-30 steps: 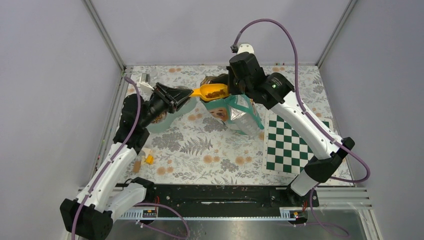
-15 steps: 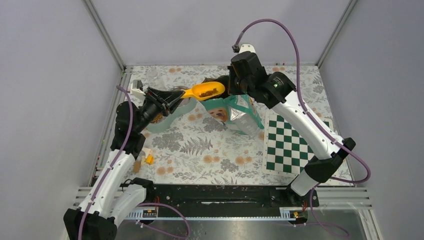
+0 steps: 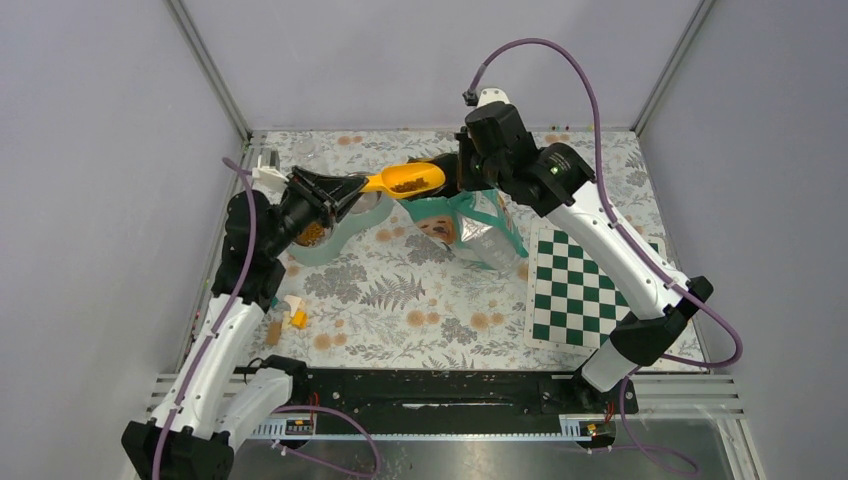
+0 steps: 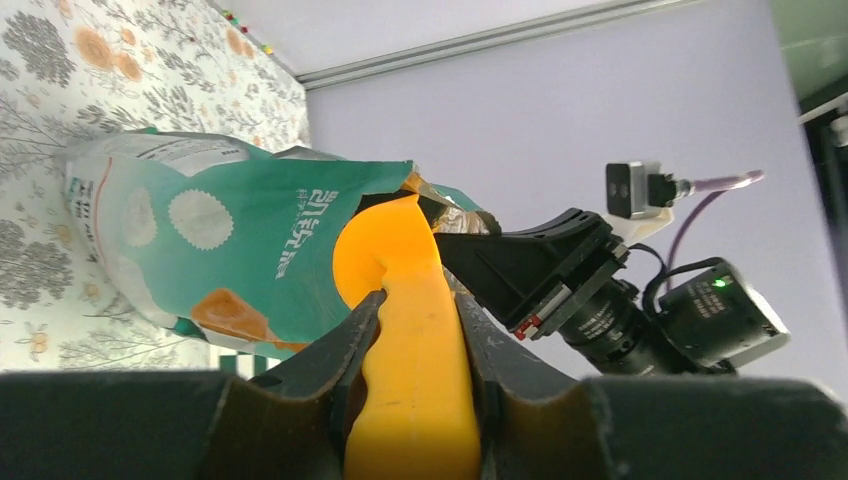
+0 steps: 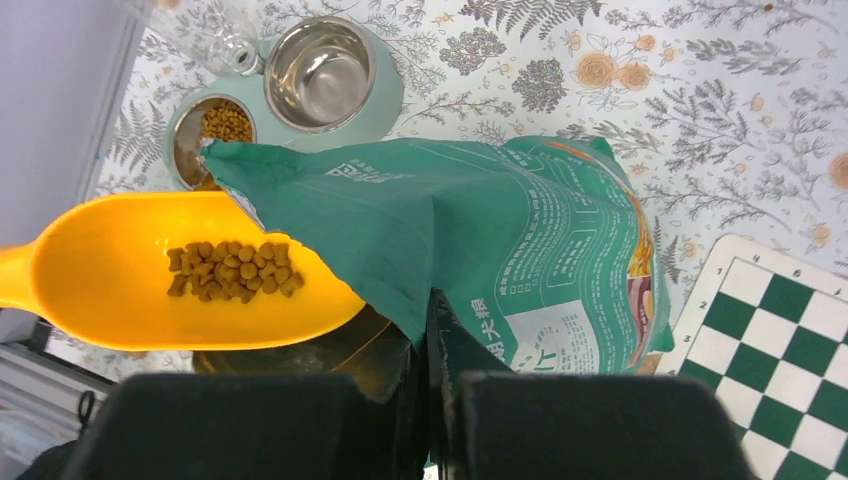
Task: Serve the pet food
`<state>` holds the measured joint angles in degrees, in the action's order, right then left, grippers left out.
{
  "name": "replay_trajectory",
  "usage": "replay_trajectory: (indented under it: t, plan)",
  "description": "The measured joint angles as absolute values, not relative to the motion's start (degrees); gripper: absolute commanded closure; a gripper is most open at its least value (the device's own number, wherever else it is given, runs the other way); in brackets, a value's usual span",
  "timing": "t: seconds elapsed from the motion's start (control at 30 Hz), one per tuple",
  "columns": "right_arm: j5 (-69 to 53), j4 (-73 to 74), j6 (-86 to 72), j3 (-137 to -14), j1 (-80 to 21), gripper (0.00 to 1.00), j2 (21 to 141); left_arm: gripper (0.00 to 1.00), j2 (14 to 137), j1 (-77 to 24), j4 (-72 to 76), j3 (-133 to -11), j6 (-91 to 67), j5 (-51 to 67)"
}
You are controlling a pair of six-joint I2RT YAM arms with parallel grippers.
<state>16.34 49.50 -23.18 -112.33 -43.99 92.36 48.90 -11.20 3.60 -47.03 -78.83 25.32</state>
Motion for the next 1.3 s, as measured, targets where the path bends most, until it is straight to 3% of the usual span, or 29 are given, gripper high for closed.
replay_trajectory:
  t: [0.3, 0.6, 0.93, 1.07, 1.3]
  plan:
    - [19.7, 50.9, -18.2, -115.0, -50.6, 1.0, 96.0, 1.0, 60.0, -20.4, -12.0, -58.6, -65.1, 18.9]
    - [19.3, 47.0, -20.9, -113.2, -53.9, 1.0, 98.8, 1.0, 66.6, -26.1, -18.9, -59.4, -59.8, 10.0]
    - [14.0, 32.2, -24.6, -102.7, -53.1, 1.0, 98.6, 1.0, 75.8, -26.2, -1.9, -54.6, -60.5, 14.2]
    - [14.0, 32.2, -24.6, -101.6, -52.5, 1.0, 98.7, 1.0, 78.7, -25.5, 10.7, -49.8, -63.3, 19.4]
    - [14.0, 34.0, -24.4, -101.4, -52.4, 1.0, 98.6, 1.0, 77.8, -23.2, 20.1, -44.9, -70.4, 25.9]
